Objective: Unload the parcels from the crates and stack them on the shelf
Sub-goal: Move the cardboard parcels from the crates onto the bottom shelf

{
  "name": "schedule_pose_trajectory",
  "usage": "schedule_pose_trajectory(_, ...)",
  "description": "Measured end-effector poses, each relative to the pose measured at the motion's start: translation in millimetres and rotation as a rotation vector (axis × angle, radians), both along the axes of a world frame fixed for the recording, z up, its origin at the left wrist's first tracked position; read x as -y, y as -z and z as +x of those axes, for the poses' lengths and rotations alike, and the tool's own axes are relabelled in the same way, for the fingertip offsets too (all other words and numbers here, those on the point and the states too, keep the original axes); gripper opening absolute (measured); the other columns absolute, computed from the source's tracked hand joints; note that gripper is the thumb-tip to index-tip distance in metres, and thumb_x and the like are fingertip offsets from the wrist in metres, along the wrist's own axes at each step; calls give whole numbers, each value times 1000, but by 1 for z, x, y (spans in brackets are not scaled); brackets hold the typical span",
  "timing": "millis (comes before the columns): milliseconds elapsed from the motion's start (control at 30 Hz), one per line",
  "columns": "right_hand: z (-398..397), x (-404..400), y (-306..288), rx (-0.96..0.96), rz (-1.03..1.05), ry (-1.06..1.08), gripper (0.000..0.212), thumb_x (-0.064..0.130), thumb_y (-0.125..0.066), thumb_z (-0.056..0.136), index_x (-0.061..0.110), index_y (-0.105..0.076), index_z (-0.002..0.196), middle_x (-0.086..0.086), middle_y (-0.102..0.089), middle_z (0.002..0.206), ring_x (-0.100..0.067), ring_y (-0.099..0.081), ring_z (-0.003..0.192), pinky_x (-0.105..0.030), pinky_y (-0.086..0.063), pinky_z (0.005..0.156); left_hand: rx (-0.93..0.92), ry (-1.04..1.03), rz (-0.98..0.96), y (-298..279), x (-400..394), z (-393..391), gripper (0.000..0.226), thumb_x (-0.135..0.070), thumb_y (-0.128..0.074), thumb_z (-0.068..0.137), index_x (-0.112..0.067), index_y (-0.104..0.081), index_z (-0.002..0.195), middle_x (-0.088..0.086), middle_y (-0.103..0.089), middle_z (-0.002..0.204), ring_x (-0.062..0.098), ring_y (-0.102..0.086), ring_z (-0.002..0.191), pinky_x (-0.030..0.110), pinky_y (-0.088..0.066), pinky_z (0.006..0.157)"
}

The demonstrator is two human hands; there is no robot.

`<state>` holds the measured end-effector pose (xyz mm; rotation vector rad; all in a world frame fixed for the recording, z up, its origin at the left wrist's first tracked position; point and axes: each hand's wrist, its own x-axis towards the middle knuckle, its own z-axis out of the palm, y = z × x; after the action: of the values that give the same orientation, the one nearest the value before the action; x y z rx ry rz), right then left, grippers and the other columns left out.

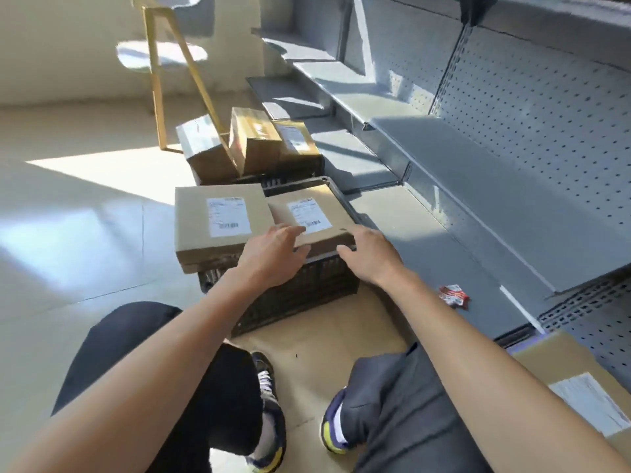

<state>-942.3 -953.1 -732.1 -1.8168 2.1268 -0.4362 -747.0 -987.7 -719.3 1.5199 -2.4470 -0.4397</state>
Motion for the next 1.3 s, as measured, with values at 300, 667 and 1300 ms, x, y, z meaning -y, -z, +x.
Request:
schedule_pose_trajectory(300, 66, 74, 20, -2, 52, -174, 53, 31, -54, 99, 25, -43, 150, -2, -46, 154, -29, -43, 138, -46, -42, 109, 5, -180, 45, 22, 52, 84, 48, -39, -52, 103, -22, -50, 148, 2, -50, 152, 27, -43, 139, 49, -43, 107)
schedule_pose_trajectory(667, 100, 135, 89, 130, 212, -145, 68, 33, -62, 98, 28, -30, 157, -5, -19, 166, -31, -27, 149, -47, -32, 117, 81, -413, 170, 87, 105, 166, 67, -45, -57, 94, -29, -35, 156, 10, -18, 167, 34, -12, 153, 57, -28, 117)
schedule_pose_trajectory(1300, 135, 176, 135, 161, 241, -116, 84, 47, -67, 92, 41, -16, 159, -6, 14, 168, -43, -5, 152, -53, -16, 122, 54, -389, 266, 126, 138, 165, 80, -52, -70, 89, -39, -30, 157, 3, 6, 170, 50, 3, 152, 66, -23, 118)
